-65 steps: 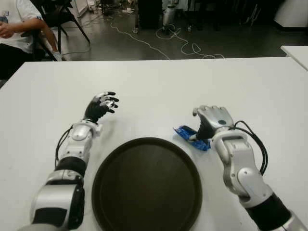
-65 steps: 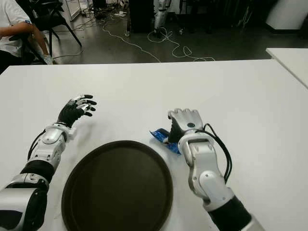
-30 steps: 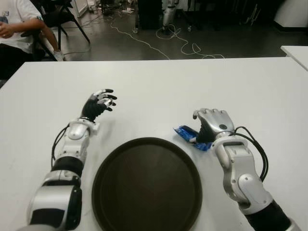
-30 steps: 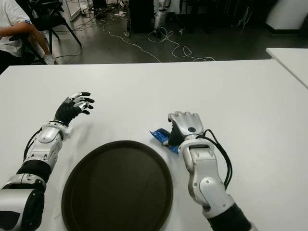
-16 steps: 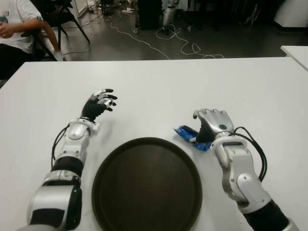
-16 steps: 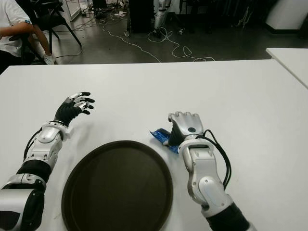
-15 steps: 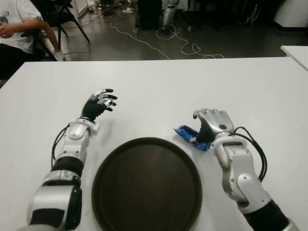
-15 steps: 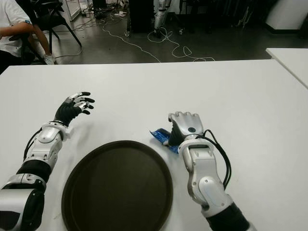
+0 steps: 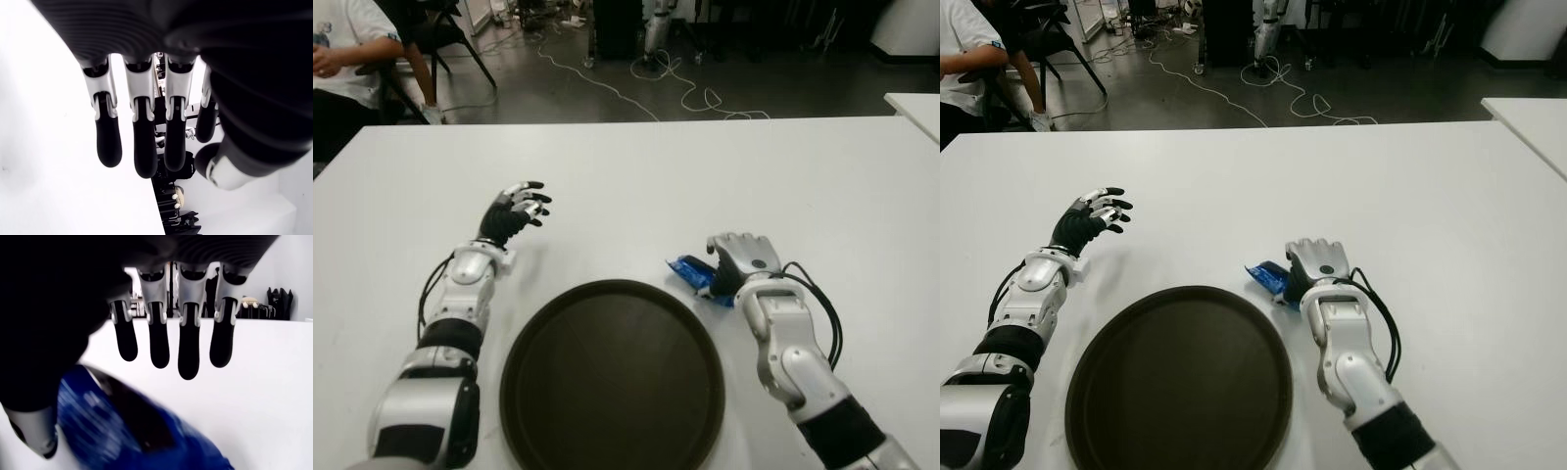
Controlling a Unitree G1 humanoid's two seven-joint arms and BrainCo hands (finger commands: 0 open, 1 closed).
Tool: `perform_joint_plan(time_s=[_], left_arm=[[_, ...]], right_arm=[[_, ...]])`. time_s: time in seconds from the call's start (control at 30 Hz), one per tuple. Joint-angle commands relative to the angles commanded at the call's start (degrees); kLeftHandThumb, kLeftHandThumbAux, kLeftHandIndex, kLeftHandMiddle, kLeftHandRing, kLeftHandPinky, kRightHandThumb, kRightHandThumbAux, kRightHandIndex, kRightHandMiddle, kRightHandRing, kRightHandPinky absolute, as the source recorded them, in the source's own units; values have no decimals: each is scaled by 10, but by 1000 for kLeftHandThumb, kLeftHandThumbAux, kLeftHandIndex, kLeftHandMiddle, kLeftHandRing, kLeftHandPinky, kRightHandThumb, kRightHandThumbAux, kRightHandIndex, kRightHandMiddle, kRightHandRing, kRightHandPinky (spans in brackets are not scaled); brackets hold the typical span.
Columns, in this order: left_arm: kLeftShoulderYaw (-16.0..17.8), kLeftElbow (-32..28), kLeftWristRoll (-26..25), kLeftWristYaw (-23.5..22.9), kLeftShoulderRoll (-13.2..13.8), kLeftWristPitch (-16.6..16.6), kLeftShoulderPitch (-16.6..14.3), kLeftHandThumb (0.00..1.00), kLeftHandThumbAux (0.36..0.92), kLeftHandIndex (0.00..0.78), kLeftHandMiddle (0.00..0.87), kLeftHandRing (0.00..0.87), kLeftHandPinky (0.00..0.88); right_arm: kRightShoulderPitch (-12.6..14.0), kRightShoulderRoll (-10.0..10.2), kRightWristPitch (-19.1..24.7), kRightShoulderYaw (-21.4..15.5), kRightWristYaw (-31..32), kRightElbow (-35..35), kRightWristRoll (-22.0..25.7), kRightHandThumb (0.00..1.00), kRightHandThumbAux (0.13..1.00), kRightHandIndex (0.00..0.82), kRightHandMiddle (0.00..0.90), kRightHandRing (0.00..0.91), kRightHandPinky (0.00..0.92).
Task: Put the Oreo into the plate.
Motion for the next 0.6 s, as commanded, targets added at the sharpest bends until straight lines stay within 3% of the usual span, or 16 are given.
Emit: perform_joint_plan(time_s=[0.6], left_arm=[[0,-4,1,2,0,1,2,87,699,260,379,415,465]], right_arm=[[-3,-8,-12,2,-25,11,43,0,688,366,359,404,472]])
